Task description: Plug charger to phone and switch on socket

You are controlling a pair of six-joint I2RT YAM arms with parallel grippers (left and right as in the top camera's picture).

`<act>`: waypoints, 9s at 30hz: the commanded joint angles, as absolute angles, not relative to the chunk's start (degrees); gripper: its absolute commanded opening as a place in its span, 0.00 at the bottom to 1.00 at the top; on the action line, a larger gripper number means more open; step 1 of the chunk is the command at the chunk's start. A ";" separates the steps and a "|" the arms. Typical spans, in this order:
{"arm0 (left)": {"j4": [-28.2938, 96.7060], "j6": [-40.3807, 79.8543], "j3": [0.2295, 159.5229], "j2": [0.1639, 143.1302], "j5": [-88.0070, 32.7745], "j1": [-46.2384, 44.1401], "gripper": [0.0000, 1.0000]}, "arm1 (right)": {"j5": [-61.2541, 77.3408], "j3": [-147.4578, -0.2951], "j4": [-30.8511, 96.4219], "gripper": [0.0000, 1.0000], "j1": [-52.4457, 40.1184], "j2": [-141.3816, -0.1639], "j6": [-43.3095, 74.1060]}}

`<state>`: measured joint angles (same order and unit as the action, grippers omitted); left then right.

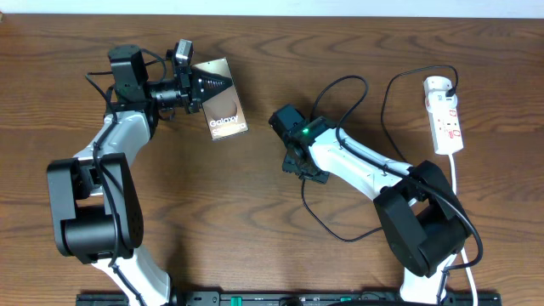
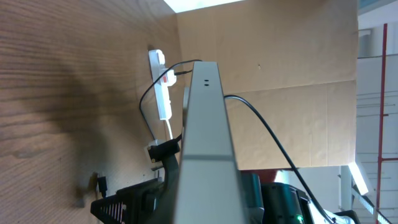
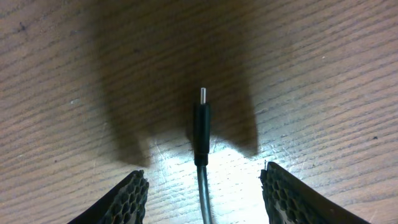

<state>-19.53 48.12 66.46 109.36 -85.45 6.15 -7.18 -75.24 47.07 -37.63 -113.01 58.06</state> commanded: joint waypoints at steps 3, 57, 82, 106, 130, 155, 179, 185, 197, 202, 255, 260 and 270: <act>-19.86 47.59 67.72 108.66 -87.83 6.35 0.07 | -8.73 -74.76 47.09 0.55 -37.32 -113.60 59.57; -19.88 47.40 67.72 108.66 -87.81 6.46 0.07 | -5.39 -72.25 44.31 0.25 -34.59 -113.60 59.79; -19.88 47.40 67.72 108.66 -87.83 6.46 0.07 | -5.21 -72.25 44.16 0.01 -34.54 -113.60 59.77; -19.88 47.42 67.72 108.66 -87.85 6.46 0.07 | -5.02 -73.52 45.06 0.01 -32.95 -112.18 58.02; -19.86 48.97 67.72 108.66 -87.88 6.46 0.07 | 10.26 -74.85 42.41 0.01 -31.81 -90.13 36.82; -20.97 50.65 67.72 108.66 -87.85 6.96 0.07 | 34.76 -74.85 37.87 0.01 -35.75 -88.49 22.46; -25.43 53.98 67.75 108.66 -87.88 8.47 0.07 | 47.29 -73.65 23.46 0.01 -39.83 -88.53 12.69; -31.57 59.16 67.75 108.66 -87.85 8.99 0.07 | 52.88 -71.31 17.80 0.01 -37.43 -90.08 17.04; -31.83 59.94 67.75 108.66 -87.83 12.23 0.07 | 68.29 -70.37 7.92 0.01 -35.33 -99.74 21.93; -31.83 59.92 67.75 108.66 -87.46 12.49 0.07 | 70.72 -70.37 0.78 0.01 -35.33 -102.04 25.56; -50.24 75.33 67.75 108.66 -82.26 12.64 0.08 | 68.45 -70.32 -20.43 0.01 -31.16 -109.51 42.15; -50.24 75.37 67.75 108.66 -82.76 12.62 0.07 | 67.13 -70.32 -20.40 0.01 -31.16 -109.51 42.15; -50.28 76.01 67.75 108.66 -82.43 12.56 0.07 | 64.20 -70.32 -22.63 0.01 -31.18 -109.51 47.81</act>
